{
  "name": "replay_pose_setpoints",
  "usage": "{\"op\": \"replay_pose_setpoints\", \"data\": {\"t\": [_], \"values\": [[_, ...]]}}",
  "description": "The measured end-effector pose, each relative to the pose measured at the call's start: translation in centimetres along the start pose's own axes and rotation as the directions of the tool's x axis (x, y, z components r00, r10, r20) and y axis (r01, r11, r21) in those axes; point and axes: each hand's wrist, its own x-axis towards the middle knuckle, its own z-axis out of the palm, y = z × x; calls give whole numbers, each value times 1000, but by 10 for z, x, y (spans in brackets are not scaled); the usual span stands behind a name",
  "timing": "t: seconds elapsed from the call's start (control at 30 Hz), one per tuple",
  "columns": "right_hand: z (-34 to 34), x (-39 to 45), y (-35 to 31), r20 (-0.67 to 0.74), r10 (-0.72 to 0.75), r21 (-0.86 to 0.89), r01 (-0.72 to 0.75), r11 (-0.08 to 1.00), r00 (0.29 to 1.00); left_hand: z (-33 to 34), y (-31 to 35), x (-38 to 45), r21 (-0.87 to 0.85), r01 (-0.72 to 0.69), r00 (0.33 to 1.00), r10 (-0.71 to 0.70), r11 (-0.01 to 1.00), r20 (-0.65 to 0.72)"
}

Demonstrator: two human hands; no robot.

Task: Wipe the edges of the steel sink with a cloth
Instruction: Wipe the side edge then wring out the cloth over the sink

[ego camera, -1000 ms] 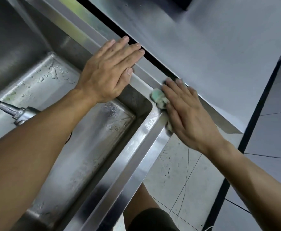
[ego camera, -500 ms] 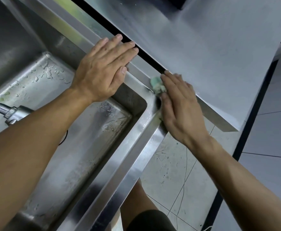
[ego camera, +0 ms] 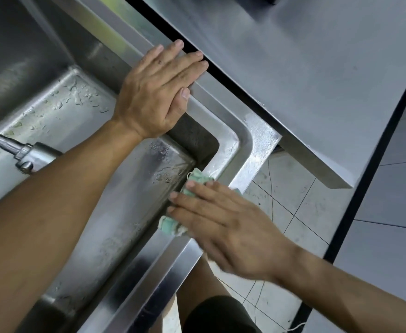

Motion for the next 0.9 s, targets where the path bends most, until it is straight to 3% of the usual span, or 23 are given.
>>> {"op": "replay_pose_setpoints", "data": {"t": [0.07, 0.17, 0.3, 0.37, 0.43, 0.53, 0.73, 0.9], "values": [[-12, 4, 27, -43, 98, 22, -97, 995, 994, -1, -1, -1, 12, -8, 1000, 8, 1000, 7], [-30, 19, 68, -171, 347, 26, -348, 937, 922, -1, 0, -2, 31, -6, 1000, 6, 1000, 7], [-18, 29, 38, -277, 530, 111, -521, 846, 801, -1, 2, -2, 29, 10, 1000, -10, 1000, -8], [-2, 25, -10, -232, 475, 164, -447, 879, 849, -1, 1, -2, 27, 13, 1000, -13, 1000, -6], [15, 14, -52, -129, 281, 142, -263, 954, 951, -2, 0, -3, 24, 7, 1000, -8, 1000, 8], [18, 2, -40, -69, 63, 106, -55, 993, 996, -4, -1, -3, 7, -3, 999, 3, 1000, 44], [-26, 15, 58, -174, 329, 54, -324, 944, 928, -11, -7, -3, -46, -18, 988, 24, 999, 151], [-44, 32, 92, -53, 142, 2, -142, 990, 988, -22, -18, -10, -41, 93, 976, -83, 995, 201]]}}
